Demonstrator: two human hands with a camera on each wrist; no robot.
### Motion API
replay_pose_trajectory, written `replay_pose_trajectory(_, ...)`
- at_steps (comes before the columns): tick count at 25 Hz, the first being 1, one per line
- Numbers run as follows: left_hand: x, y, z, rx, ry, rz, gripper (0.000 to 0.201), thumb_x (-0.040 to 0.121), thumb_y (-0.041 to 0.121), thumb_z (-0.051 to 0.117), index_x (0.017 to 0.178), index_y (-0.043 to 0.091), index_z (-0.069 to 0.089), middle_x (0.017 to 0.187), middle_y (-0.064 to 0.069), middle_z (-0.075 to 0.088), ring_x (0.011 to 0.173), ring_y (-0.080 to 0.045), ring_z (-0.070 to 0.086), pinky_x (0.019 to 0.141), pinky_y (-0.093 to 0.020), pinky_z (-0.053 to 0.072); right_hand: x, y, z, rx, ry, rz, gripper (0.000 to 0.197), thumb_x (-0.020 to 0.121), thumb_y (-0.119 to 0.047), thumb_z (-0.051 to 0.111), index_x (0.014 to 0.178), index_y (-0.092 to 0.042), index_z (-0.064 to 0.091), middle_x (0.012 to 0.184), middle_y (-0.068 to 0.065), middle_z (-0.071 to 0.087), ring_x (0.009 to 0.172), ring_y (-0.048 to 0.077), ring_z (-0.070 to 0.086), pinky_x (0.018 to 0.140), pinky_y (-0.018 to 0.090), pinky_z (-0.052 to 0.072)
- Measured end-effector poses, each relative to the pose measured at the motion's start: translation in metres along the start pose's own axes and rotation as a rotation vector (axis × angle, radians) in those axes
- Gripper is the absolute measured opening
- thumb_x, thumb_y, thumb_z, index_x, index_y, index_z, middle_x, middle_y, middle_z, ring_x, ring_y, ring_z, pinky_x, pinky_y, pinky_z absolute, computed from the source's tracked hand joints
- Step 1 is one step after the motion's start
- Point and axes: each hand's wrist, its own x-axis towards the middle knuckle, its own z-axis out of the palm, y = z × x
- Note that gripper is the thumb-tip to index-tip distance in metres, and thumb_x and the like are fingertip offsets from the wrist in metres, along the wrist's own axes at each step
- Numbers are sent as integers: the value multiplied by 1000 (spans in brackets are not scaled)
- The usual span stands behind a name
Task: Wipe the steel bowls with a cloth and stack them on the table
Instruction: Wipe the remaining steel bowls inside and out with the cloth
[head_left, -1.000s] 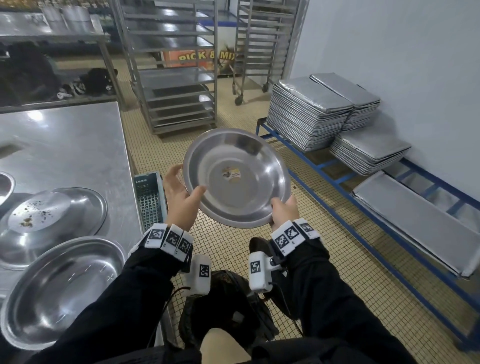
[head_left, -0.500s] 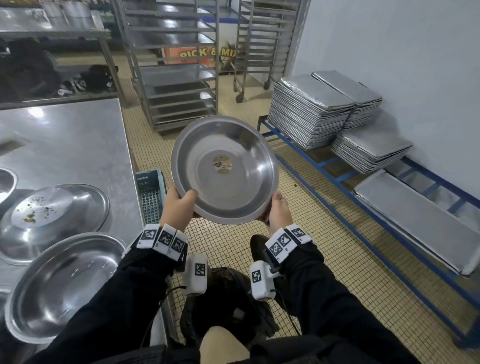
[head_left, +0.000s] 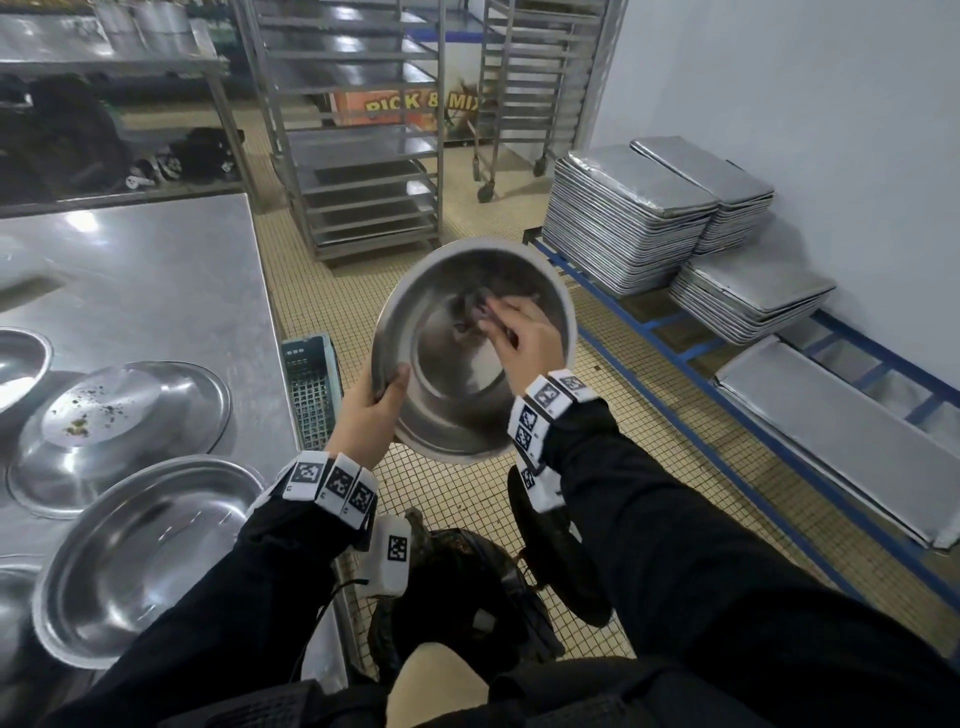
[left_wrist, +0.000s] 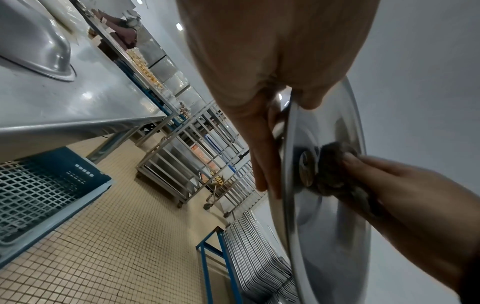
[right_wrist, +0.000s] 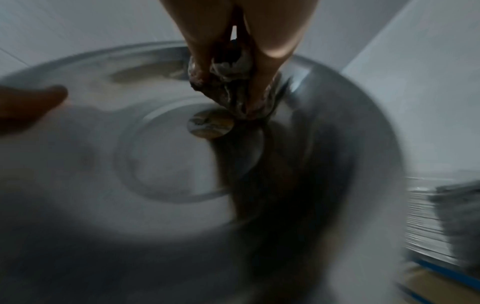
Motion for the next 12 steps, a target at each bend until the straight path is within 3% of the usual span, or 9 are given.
replay_pose_trajectory(3,1,8,3,-5,-6,46,11,99,30,48,106,38,52,102,5,66,93,-12,65,87,-31,53,1,-13,14,-48,-108,-149,27,85,-7,60,111,-4,67,121,12,58,111,26,54,98,32,42)
replay_pose_trajectory(6,2,19,-2,-37,29,76,11,100,28,47,108,34,51,100,13,62,92,0,59,80,-20,50,-30,-16,26,-92,-324,-299,28,83,-2,59,109,-4,68,119,12,57,111,23,51,100,28,38)
replay_pose_trajectory(10,1,22,-12,3,58,84,10,100,30,47,109,31,51,98,12,63,89,-1,61,75,-18,53,-51,3,10,-141,-567,-325,23,83,-3,58,102,1,69,112,16,60,102,29,56,93,42,46)
replay_pose_trajectory(12,1,19,-13,69,52,63,14,100,31,46,103,22,56,94,2,67,86,-10,65,78,-27,57,-41,4,-8,-155,-514,-237,22,87,-10,60,107,-4,69,108,11,60,95,20,56,89,35,48)
